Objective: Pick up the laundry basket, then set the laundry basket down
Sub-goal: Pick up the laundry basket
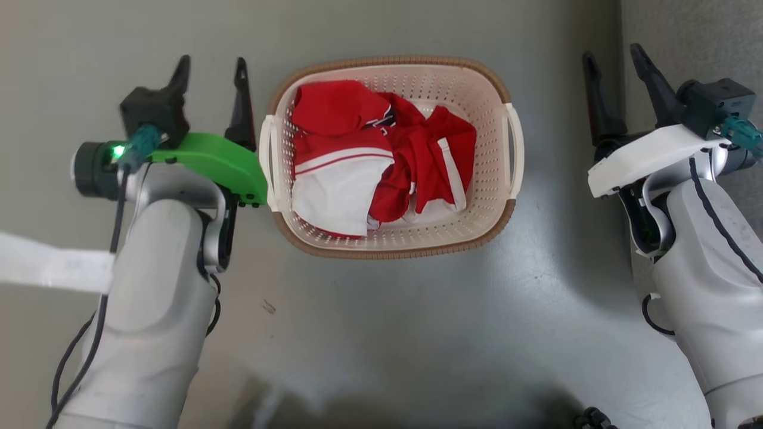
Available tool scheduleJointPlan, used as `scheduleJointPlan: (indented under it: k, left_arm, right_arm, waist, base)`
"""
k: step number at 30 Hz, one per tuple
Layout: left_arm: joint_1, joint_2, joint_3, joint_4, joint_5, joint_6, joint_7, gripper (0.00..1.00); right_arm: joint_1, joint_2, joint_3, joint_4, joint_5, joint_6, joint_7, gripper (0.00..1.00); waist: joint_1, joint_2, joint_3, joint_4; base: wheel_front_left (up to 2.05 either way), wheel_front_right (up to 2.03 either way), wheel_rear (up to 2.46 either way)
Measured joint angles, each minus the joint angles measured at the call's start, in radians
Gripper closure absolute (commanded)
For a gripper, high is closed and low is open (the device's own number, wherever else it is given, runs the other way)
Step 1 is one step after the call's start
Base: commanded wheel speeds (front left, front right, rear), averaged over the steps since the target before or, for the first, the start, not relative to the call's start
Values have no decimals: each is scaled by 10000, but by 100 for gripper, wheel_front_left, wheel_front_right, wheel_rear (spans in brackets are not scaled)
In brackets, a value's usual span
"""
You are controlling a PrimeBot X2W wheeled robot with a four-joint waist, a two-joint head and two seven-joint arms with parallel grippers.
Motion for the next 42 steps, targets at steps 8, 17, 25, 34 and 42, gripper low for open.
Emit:
scheduleJointPlan:
  k: [8, 17, 25, 34, 42]
  left_arm:
    - [-393, -107, -399, 1429, -17, -391, 313, 0]
    - [-758, -144, -499, 2675, -268, -688, 472, 0]
    - [-1357, -182, -575, 3465, -322, -926, 510, 0]
    - [-2089, -217, -575, 4301, -314, -1058, 606, 0]
    - [-2747, -224, -441, 4872, -407, -1189, 610, 0]
  right_arm:
    - [-331, 98, 299, 1200, -44, 142, 274, 0]
    - [-984, 445, 698, 2203, -127, 236, 395, 0]
    - [-1520, 637, 790, 2945, -132, 318, 445, 0]
    - [-2190, 886, 861, 3540, 8, 407, 481, 0]
    - [-2713, 941, 1034, 3973, 59, 408, 468, 0]
  waist:
    - [0, 0, 439, 122]
    - [0, 0, 976, 60]
    - [-1, 0, 1497, -73]
    - [-1, 0, 2187, -221]
    - [-1, 0, 2776, -336]
  base:
    - [0, 0, 0]
    - [0, 0, 0]
    - [0, 0, 0]
    - [0, 0, 0]
    - [0, 0, 0]
